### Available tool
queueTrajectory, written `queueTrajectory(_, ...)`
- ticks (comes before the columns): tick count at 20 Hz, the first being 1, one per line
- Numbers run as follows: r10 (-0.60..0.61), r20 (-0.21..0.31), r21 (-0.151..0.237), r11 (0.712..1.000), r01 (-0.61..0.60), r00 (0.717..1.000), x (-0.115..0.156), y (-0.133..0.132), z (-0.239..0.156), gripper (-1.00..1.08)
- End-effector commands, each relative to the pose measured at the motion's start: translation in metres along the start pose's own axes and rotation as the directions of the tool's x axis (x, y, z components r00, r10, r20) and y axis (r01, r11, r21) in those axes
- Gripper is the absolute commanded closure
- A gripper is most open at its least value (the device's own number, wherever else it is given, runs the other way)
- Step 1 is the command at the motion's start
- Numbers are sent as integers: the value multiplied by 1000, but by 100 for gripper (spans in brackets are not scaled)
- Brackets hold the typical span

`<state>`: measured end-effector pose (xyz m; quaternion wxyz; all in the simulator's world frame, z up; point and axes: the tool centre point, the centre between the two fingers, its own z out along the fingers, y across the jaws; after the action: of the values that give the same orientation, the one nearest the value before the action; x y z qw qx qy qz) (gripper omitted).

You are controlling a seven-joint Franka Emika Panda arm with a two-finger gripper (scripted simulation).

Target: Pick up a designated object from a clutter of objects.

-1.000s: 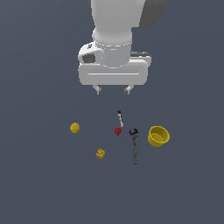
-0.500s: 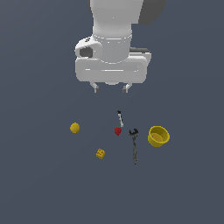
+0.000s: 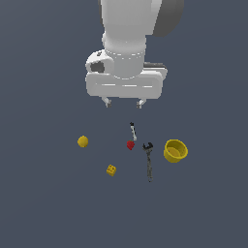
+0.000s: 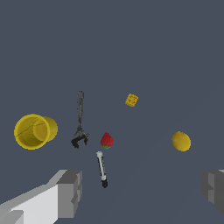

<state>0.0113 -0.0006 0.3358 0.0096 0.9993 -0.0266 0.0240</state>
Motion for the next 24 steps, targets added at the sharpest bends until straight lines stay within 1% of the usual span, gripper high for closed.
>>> queueTrajectory(1,27,3,2,1000,-27,1000,1,-2,13,-92)
queueTrajectory(7,125,11,6,992,-125,992,2,-9,57,-92)
queueTrajectory(12,236,22,8,972,-236,972,-2,-17,106,-92)
queueTrajectory(17,349,33,6,937,-350,936,-11,-25,157,-92)
queueTrajectory(24,484,44,-3,875,-484,874,-31,-32,216,-92)
